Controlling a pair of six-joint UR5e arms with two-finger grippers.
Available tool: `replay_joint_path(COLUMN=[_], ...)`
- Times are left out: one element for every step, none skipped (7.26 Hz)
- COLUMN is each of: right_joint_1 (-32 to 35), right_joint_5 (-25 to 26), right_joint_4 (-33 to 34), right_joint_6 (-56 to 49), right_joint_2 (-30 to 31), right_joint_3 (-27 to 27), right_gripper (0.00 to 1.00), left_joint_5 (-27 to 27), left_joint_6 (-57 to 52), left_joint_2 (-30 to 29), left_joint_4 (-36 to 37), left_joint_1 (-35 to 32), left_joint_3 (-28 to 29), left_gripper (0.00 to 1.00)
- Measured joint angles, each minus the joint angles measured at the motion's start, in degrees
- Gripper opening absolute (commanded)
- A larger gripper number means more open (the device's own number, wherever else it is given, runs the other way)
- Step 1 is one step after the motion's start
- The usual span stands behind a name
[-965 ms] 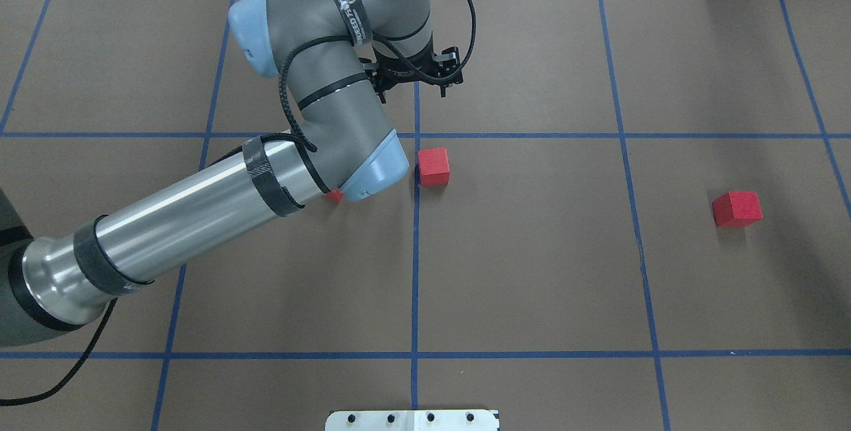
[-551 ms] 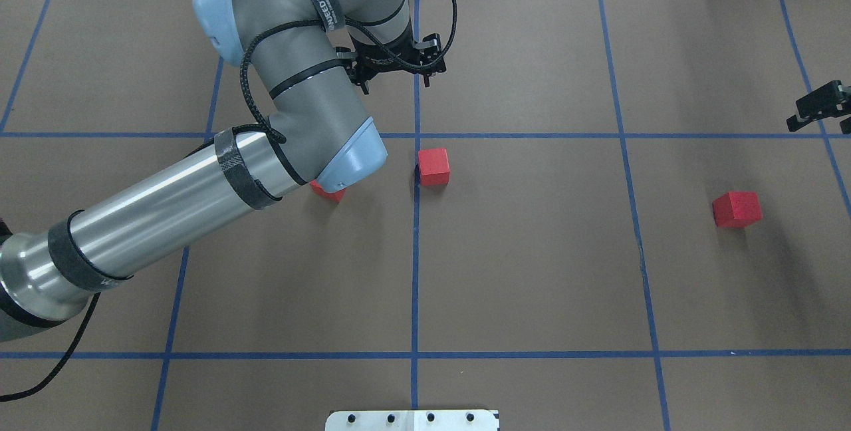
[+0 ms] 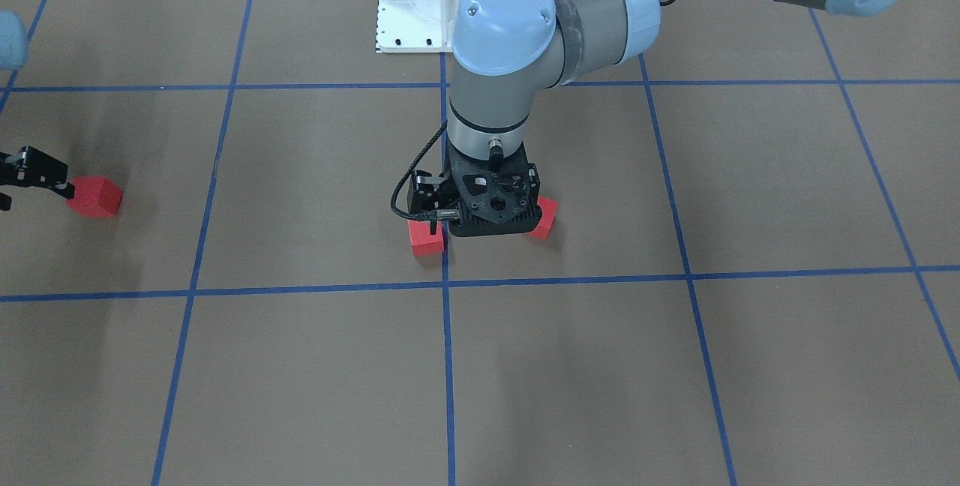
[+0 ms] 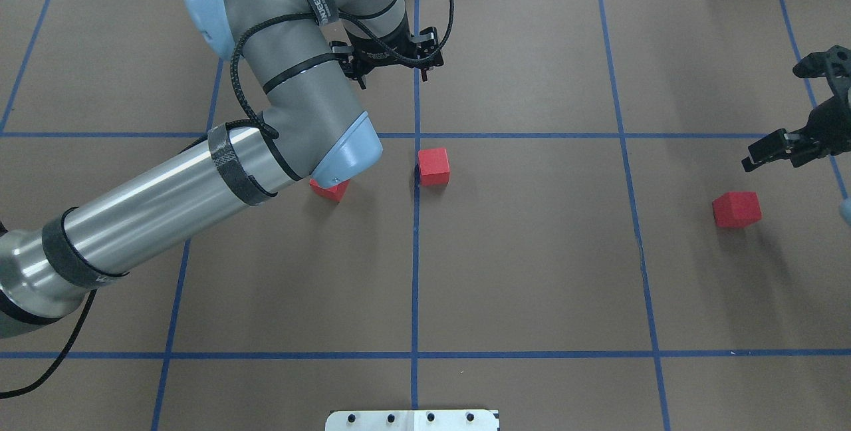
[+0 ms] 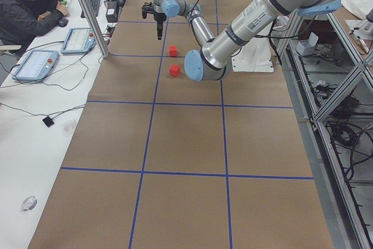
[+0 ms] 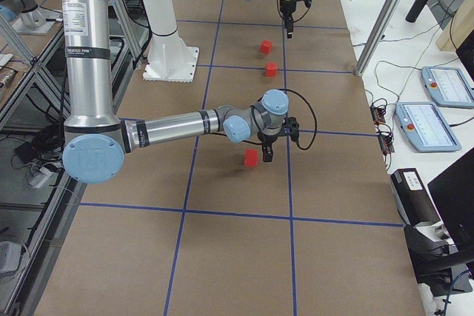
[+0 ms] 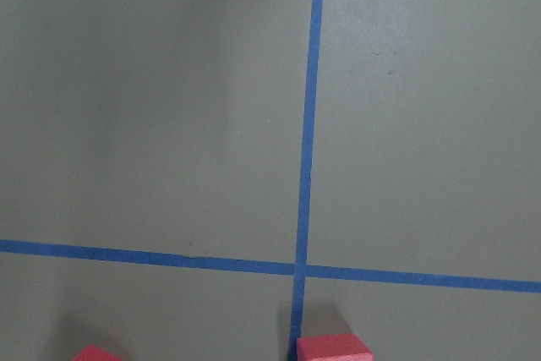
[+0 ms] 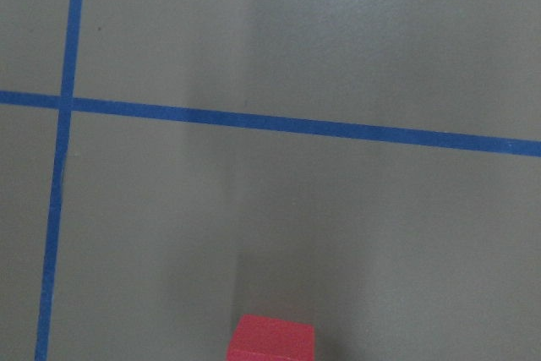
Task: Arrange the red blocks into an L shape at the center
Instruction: 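Lift the left gripper away while the right gripper reaches for the far red cube, then grasp the far red cube with the right gripper and lift it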
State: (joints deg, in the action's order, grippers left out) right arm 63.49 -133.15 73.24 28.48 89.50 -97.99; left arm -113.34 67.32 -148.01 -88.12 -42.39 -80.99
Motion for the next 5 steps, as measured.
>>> replay_joint_path(right_joint_1=[-1.5,-2.6,-3.4,-4.3,-5.0], right_joint_5=[0.9,1.4,1.8,2.0,2.1], right_joint_4=[-0.2,-0.3,-0.3,-0.3,-0.3], right_joint_6=[0.3,0.4,0.4,0.4,0.4], right_joint_2=[0.0,0.0,0.0,-0.1,-0.2], right_joint_3=[0.2,0.4,0.7,1.2,1.8], right_gripper=[0.99,0.99,0.99,0.99,0.99], left_joint_5=[0.0,0.0,0.0,0.0,0.0], left_joint_6=[0.0,0.0,0.0,0.0,0.0], left_joint_2=[0.0,0.1,0.1,0.1,0.1], left_joint_4=[0.0,-0.1,-0.1,-0.1,-0.1], left_joint_1=[-0.1,-0.3,-0.5,-0.6,-0.6], left_joint_3=[0.0,0.0,0.0,0.1,0.1], left_gripper=[0.99,0.99,0.99,0.99,0.99])
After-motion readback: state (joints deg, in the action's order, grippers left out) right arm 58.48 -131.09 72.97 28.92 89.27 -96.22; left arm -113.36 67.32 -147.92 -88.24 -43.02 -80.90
